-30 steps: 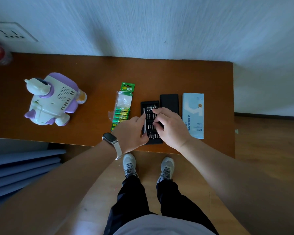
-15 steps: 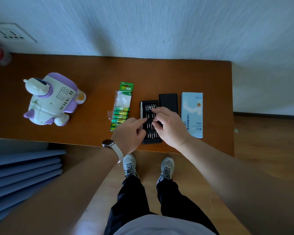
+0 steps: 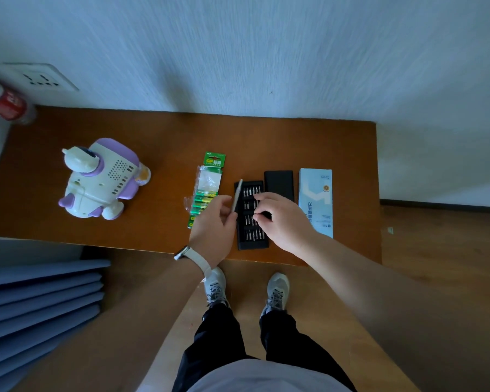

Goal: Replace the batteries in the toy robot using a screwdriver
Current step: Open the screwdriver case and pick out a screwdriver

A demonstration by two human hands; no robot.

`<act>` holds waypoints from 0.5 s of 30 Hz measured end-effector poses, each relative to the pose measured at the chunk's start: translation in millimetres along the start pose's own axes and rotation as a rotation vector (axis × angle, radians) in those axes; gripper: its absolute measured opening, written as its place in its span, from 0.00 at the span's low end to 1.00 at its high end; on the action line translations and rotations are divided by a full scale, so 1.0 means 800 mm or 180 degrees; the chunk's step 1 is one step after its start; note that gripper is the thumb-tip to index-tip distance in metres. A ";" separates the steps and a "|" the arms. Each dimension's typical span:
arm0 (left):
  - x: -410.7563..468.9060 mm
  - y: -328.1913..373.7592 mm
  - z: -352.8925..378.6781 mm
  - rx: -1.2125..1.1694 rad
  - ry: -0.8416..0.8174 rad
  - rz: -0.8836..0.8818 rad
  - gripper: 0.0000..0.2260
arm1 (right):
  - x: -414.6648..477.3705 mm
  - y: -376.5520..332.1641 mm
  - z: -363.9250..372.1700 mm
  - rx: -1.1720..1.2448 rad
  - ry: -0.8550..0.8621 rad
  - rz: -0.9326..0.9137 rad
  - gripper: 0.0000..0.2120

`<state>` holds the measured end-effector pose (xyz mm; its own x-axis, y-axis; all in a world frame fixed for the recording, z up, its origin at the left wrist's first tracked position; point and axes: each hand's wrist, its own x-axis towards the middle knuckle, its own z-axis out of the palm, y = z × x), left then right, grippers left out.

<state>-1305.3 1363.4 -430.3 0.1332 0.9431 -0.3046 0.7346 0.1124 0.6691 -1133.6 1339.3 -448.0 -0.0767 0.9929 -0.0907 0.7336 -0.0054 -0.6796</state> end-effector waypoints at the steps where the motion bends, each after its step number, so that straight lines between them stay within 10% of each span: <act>1: -0.005 0.004 -0.005 -0.0147 0.0011 -0.0018 0.12 | -0.001 -0.007 -0.007 0.0066 0.0013 0.0068 0.06; 15: -0.083 0.097 -0.113 -0.1666 0.0278 0.0124 0.14 | 0.013 -0.158 -0.166 0.1753 0.0530 0.0523 0.04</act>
<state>-1317.3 1338.2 -296.5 0.0815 0.9697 -0.2303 0.2969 0.1969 0.9344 -1137.5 1366.0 -266.5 0.1475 0.9789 -0.1414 0.2653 -0.1769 -0.9478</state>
